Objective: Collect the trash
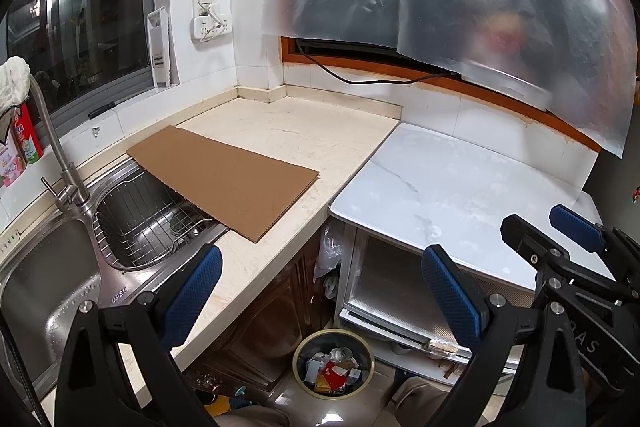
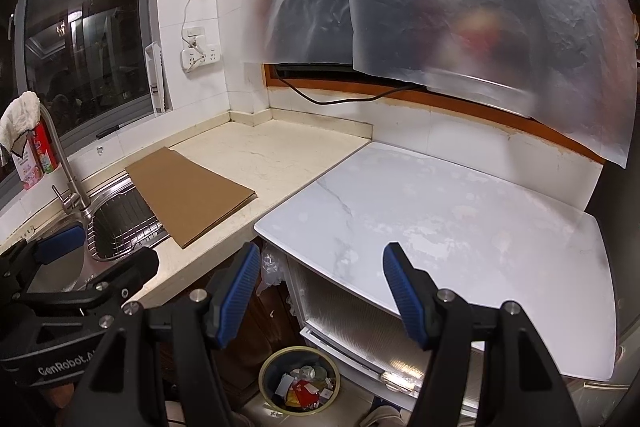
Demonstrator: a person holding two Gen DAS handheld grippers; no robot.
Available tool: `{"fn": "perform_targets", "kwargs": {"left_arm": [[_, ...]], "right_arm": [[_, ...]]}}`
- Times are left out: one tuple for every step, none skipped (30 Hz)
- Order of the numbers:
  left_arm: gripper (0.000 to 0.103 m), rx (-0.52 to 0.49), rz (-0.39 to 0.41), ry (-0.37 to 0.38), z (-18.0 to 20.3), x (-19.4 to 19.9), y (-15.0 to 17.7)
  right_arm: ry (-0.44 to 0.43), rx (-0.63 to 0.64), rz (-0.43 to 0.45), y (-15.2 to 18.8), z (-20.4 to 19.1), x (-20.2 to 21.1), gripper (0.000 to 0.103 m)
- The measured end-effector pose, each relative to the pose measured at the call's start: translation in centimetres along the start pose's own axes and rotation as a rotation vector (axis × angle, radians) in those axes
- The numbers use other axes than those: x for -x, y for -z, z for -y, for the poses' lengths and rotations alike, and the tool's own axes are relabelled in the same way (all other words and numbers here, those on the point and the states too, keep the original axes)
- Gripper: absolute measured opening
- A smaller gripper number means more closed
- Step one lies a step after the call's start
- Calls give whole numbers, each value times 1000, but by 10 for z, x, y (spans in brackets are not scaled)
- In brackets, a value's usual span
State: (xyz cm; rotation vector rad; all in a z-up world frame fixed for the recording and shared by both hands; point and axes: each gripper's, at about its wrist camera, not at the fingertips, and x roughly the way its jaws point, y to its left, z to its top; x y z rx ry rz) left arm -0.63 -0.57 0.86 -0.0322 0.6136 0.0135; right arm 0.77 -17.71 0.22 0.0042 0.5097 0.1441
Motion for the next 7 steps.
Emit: {"fn": "perform_targets", "kwargs": {"left_arm": [[99,0,-1,0,0,0,0],[99,0,-1,-1,0,0,0],[99,0,-2,-1,0,0,0],[99,-1,-4,1,-1,-1,0],[99,-1,-5,1,-1,-2,0],[99,-2,-7,1,-1,-2,0],[99,-3,-8,2,-2,-3,0]], "right_arm": [[0,0,0,0,0,0,65],[0,0,-1,0,0,-1,65],[0,0,-2,0,1,-1,65],[1,0,-1,1,0,0,65],[0,-1,-1,1,0,0,65],[0,-1,-2,1,0,0,65],[1,-1,-4,1,0,-1,65]]}}
